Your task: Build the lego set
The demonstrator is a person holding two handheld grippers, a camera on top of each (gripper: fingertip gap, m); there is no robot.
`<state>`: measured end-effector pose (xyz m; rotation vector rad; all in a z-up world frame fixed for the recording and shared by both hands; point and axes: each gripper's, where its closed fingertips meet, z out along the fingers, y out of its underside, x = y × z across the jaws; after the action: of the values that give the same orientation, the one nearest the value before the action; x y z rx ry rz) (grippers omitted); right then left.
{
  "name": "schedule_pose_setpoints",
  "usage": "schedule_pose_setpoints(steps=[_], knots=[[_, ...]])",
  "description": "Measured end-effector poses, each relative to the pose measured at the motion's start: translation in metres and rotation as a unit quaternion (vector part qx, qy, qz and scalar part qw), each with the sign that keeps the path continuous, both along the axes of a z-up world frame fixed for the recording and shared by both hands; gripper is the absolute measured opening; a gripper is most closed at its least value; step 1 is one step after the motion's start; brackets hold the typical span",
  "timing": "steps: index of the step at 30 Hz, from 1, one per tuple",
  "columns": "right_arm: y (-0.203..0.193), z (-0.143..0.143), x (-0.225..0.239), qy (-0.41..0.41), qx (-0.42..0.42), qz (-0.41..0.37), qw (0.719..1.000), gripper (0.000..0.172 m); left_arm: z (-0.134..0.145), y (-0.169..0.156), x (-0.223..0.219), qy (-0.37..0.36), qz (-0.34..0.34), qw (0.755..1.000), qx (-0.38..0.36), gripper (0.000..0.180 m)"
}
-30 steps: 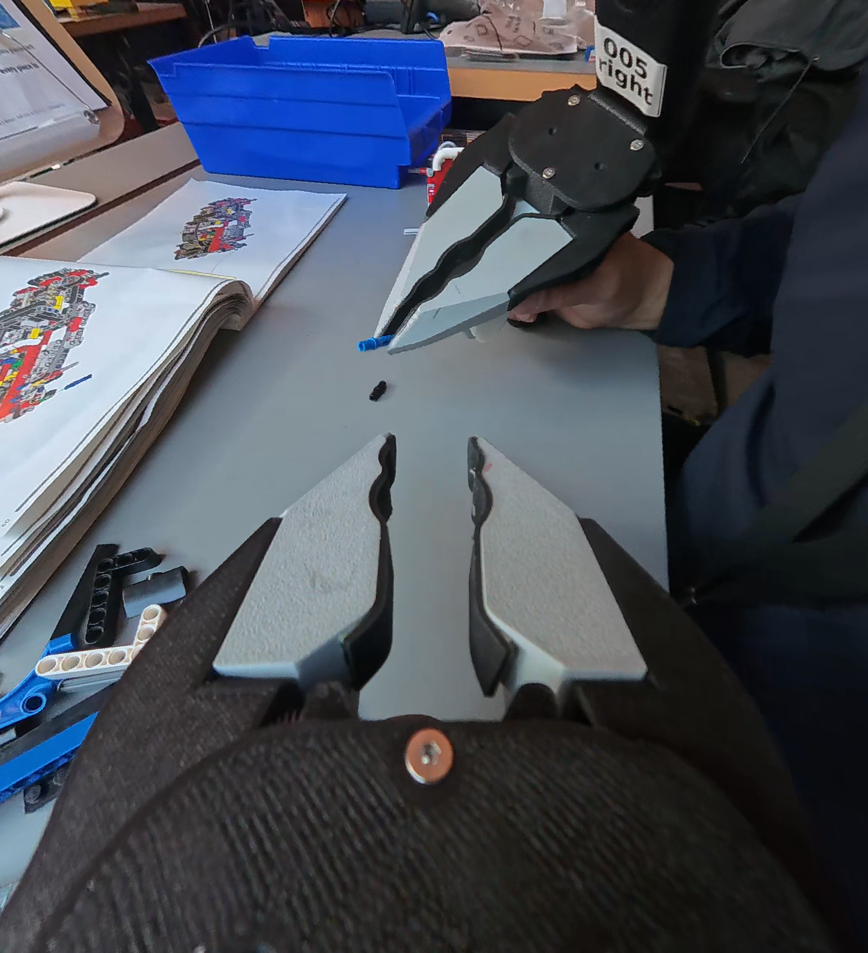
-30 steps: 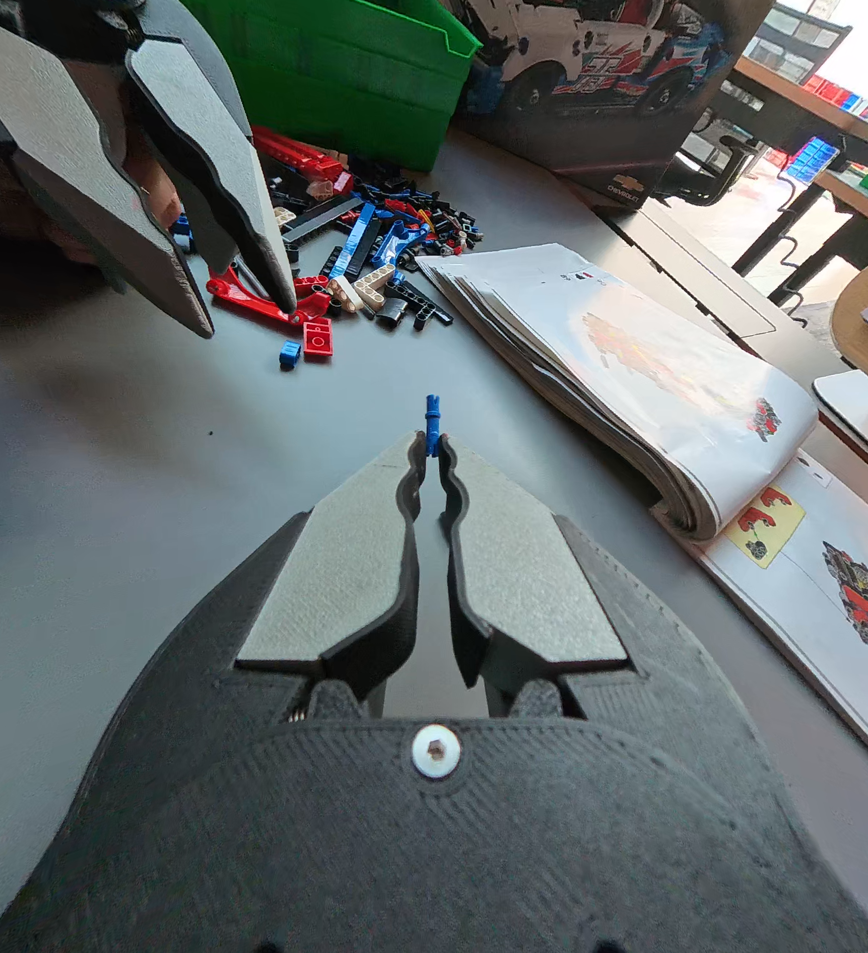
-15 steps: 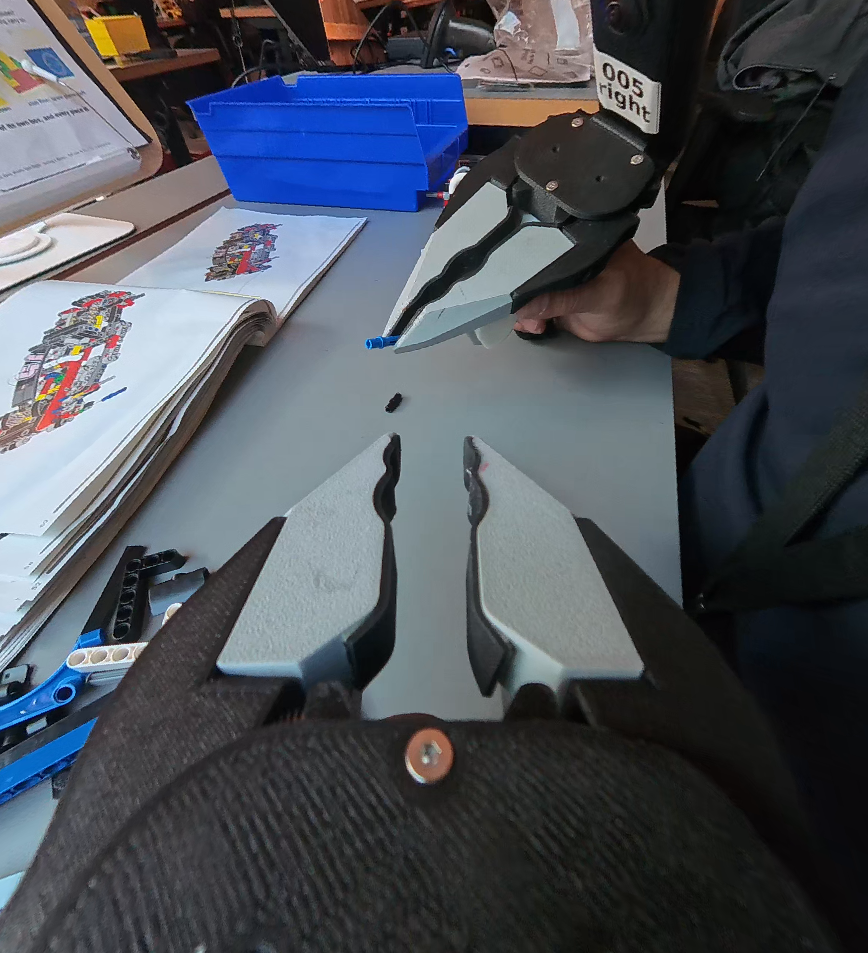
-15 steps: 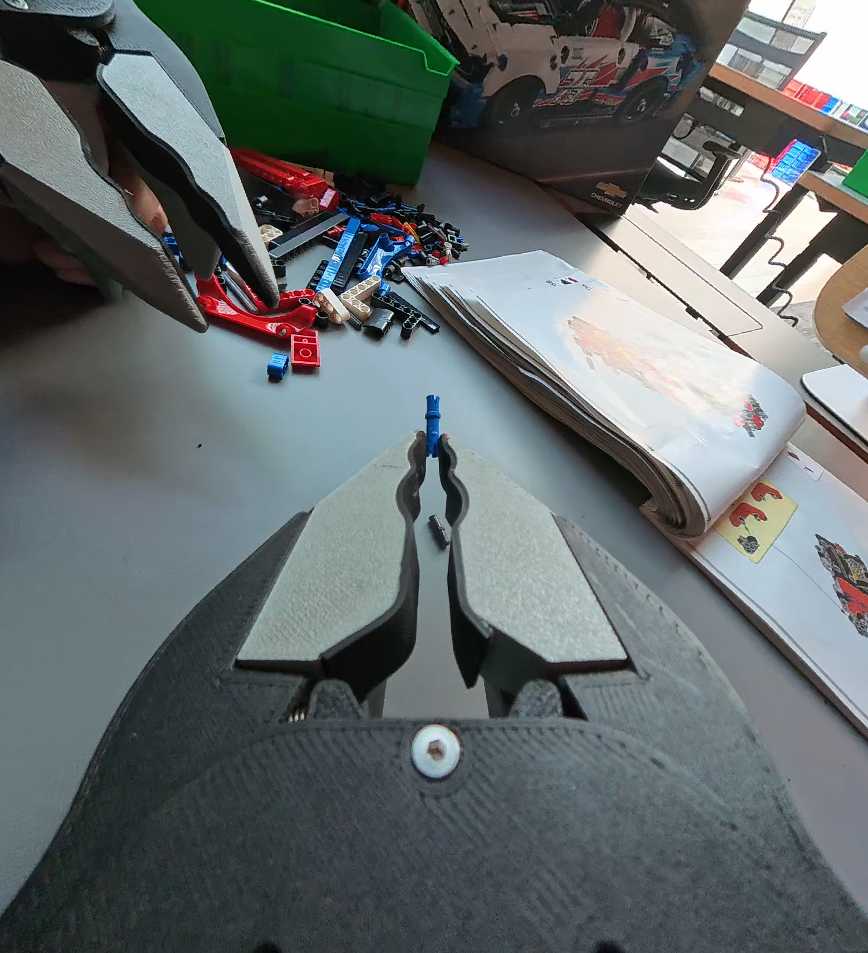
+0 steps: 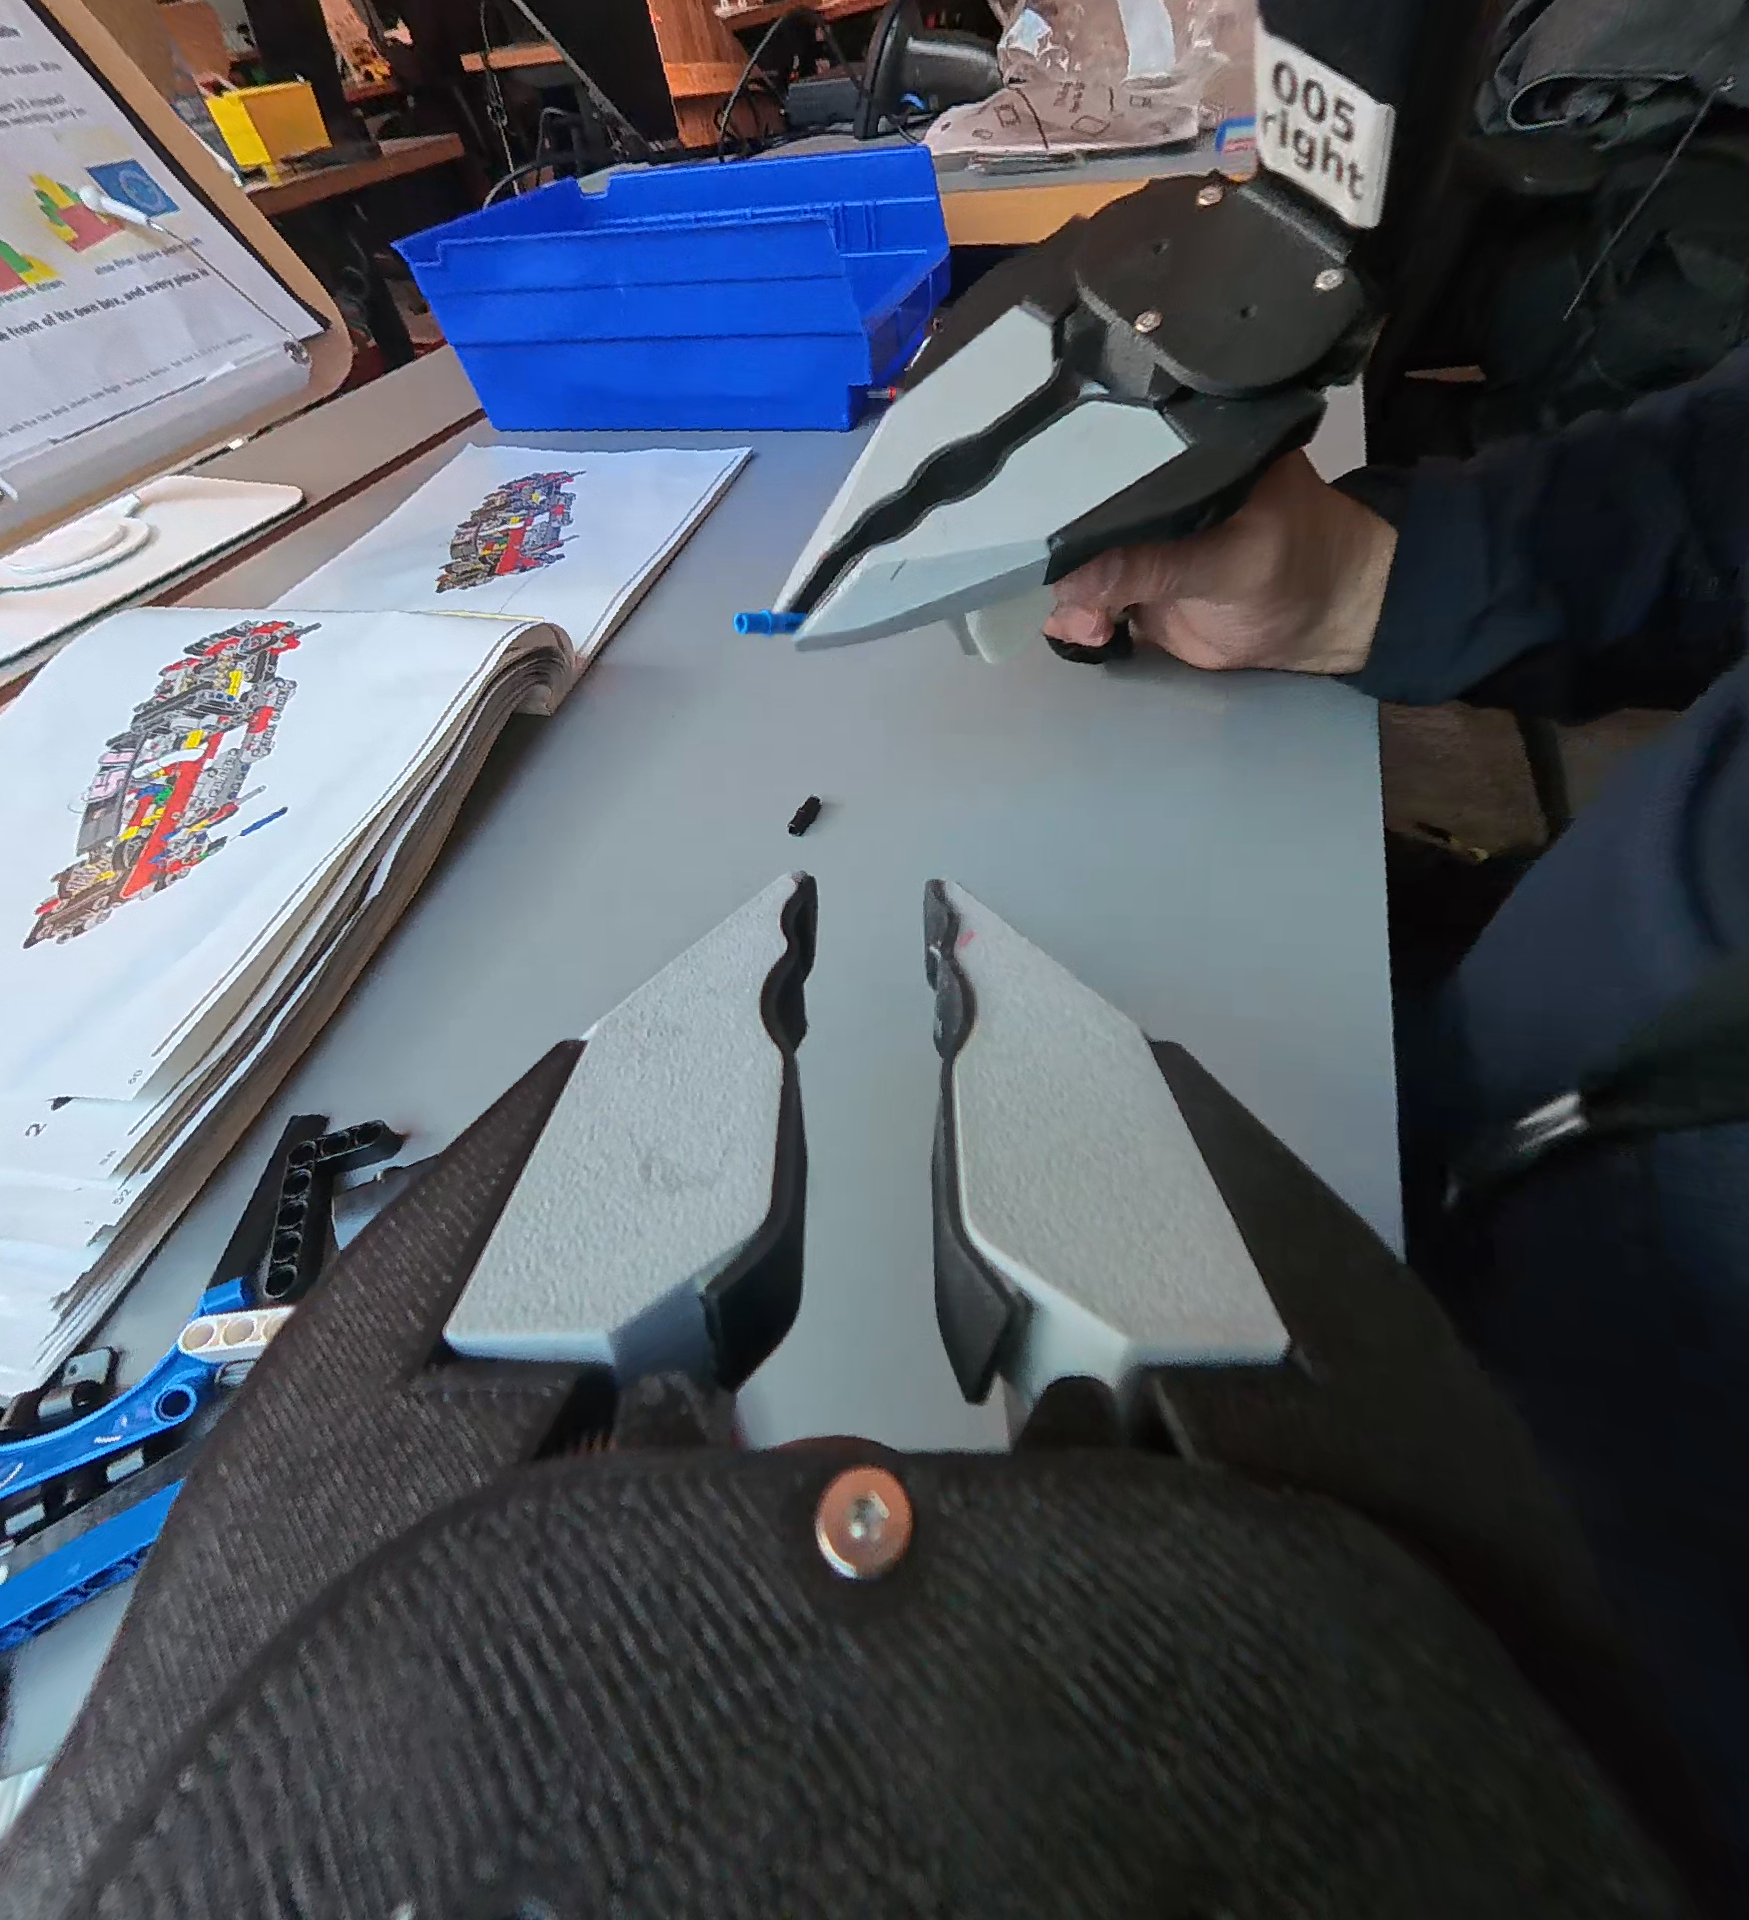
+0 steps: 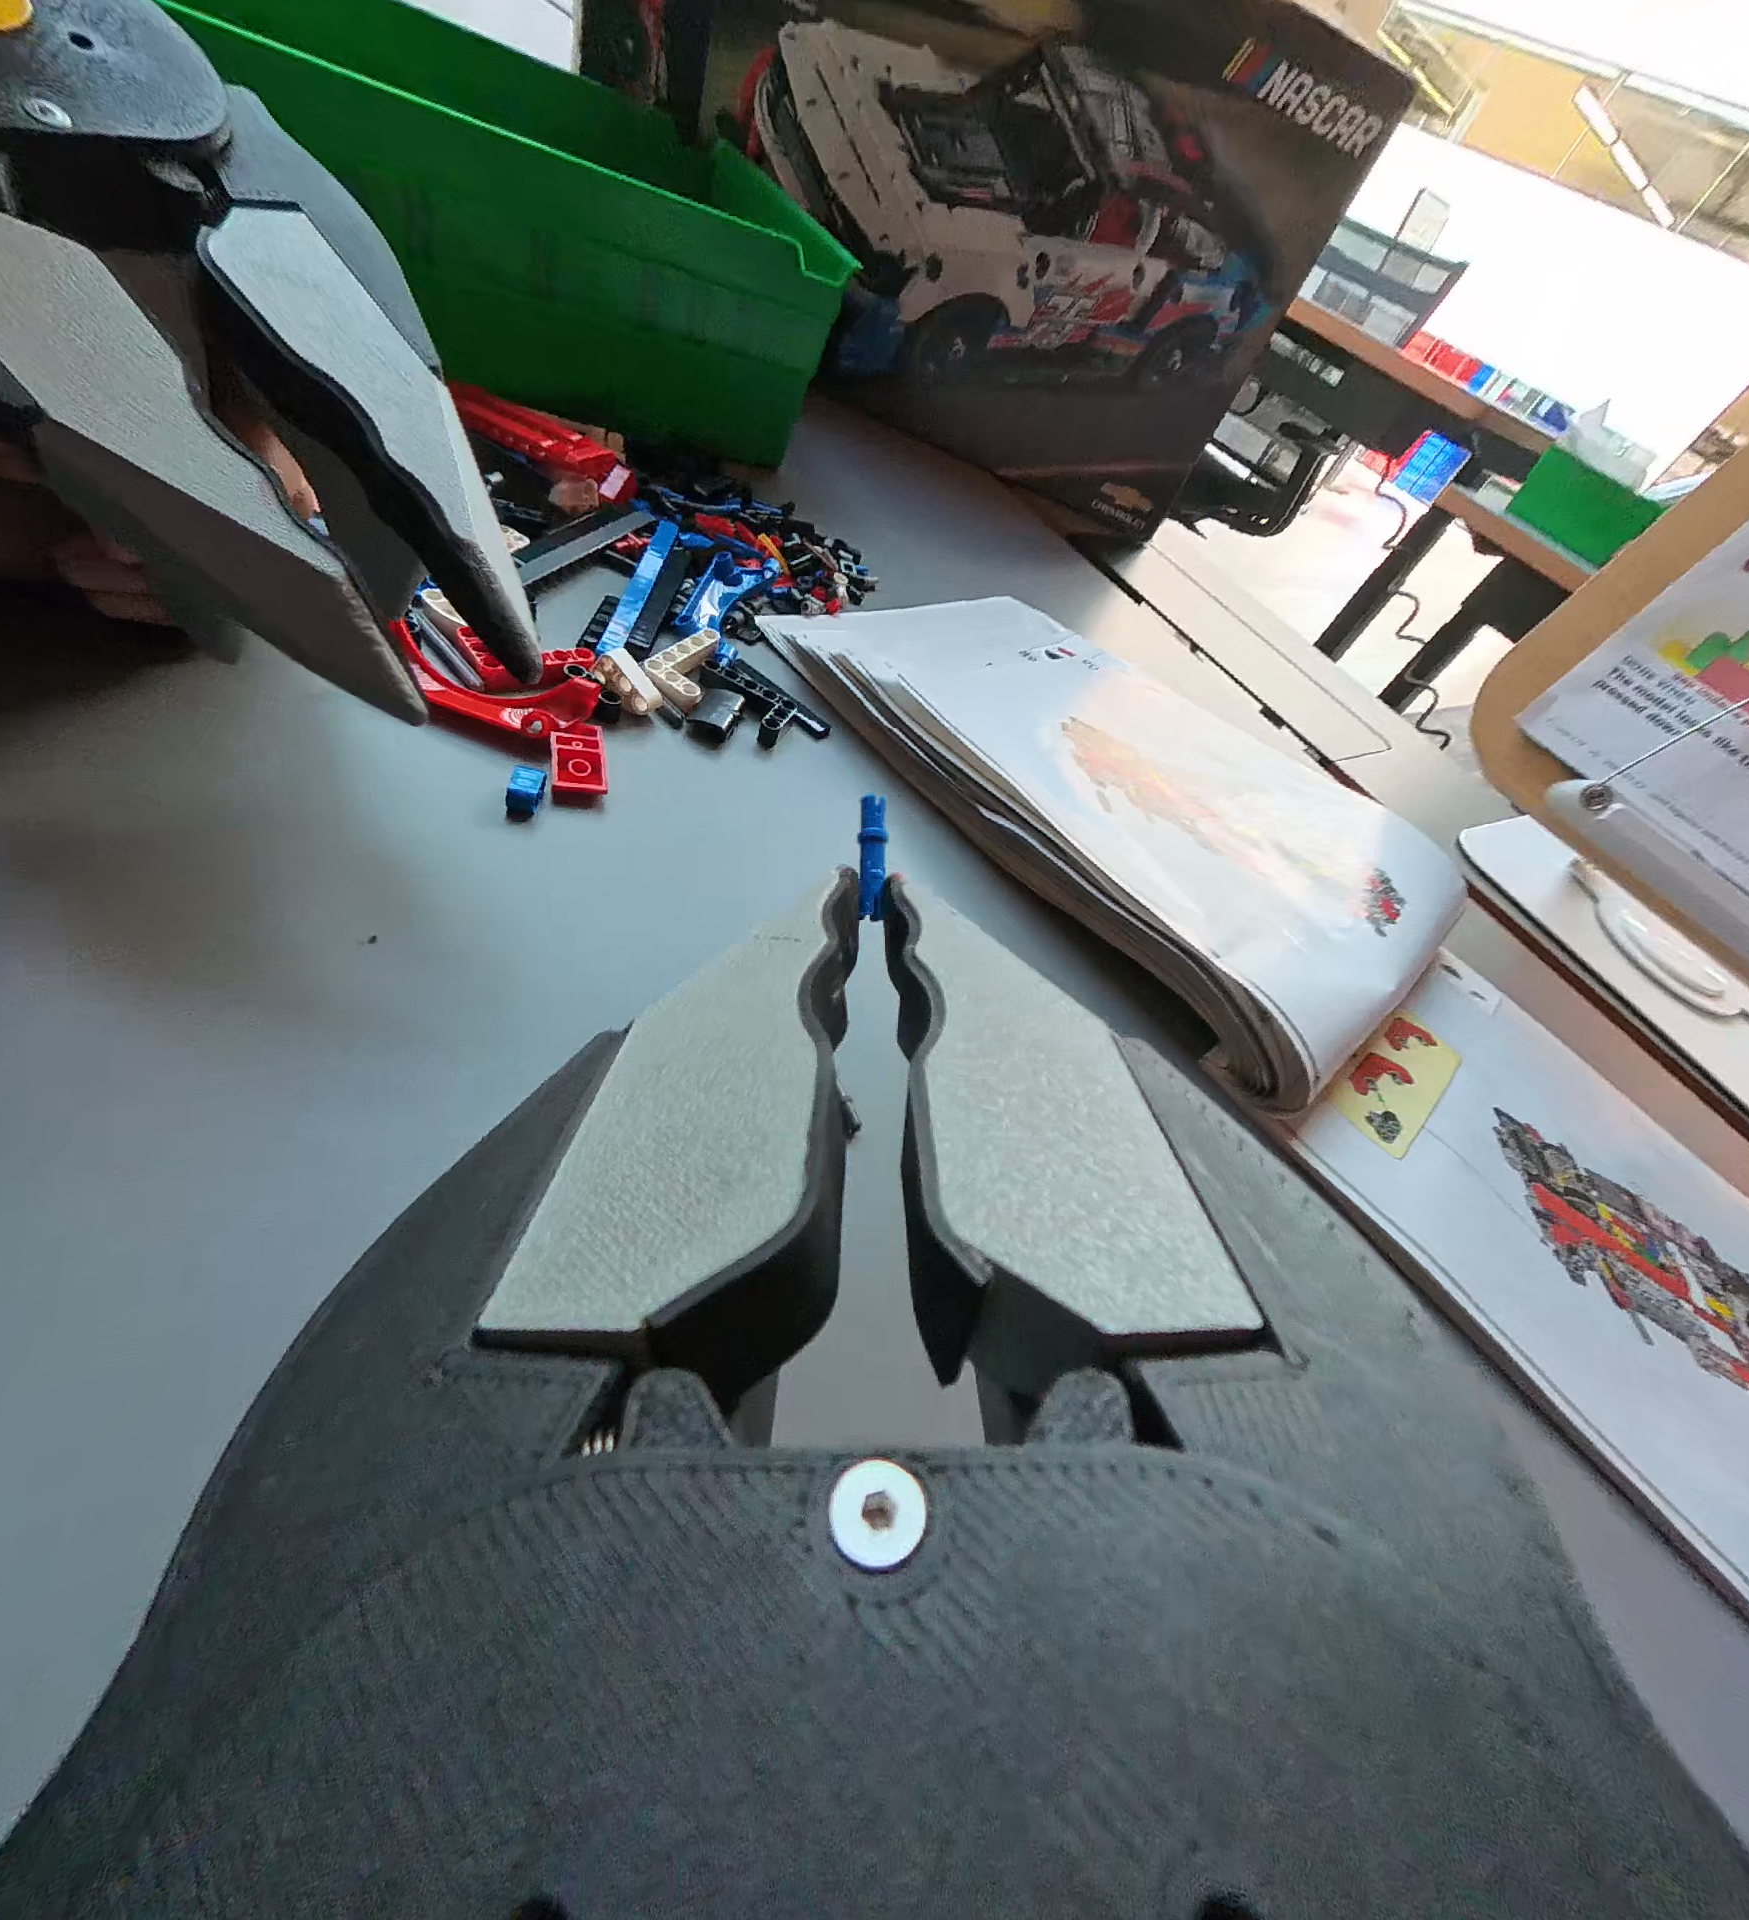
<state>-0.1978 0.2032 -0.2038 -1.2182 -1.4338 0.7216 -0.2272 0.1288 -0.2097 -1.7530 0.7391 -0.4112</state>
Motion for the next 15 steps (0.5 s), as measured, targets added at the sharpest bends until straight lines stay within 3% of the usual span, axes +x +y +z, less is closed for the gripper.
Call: schedule_pose_setpoints(steps=[8, 15], knots=[[-0.05, 0.007, 0.034, 0.016, 0.026, -0.022, 0.999, 0.001, -0.003, 0.0, 0.001, 0.046, 0.018, 0.999, 0.021, 0.017], [-0.017, -0.012, 0.137, -0.025, -0.031, -0.163, 0.986, 0.001, -0.013, 0.001, 0.006, 0.104, 0.028, 0.994, 0.031, 0.012]])
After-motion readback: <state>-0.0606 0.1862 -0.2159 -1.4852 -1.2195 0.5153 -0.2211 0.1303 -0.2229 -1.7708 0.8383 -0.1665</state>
